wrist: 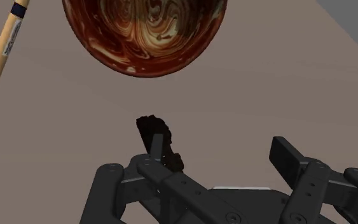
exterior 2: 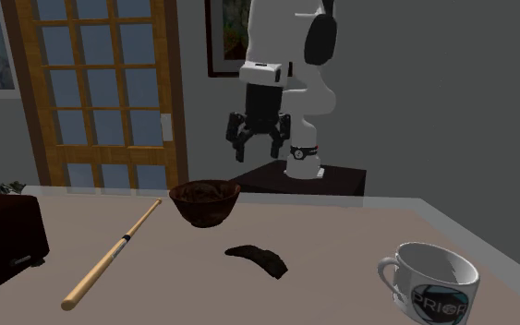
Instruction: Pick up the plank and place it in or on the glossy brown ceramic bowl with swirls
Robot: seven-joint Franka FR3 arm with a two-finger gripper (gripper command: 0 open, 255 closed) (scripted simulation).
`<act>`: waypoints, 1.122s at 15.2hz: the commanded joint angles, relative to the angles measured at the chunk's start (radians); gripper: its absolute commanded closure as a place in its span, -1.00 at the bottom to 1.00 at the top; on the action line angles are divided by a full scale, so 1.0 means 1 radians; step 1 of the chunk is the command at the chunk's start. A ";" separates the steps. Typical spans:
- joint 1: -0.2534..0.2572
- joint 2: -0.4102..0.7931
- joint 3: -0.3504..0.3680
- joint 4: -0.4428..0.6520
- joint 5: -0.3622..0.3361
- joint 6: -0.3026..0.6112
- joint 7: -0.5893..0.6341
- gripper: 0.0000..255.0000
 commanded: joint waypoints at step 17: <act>0.075 0.396 0.047 0.233 -0.152 0.147 -0.177 -1.00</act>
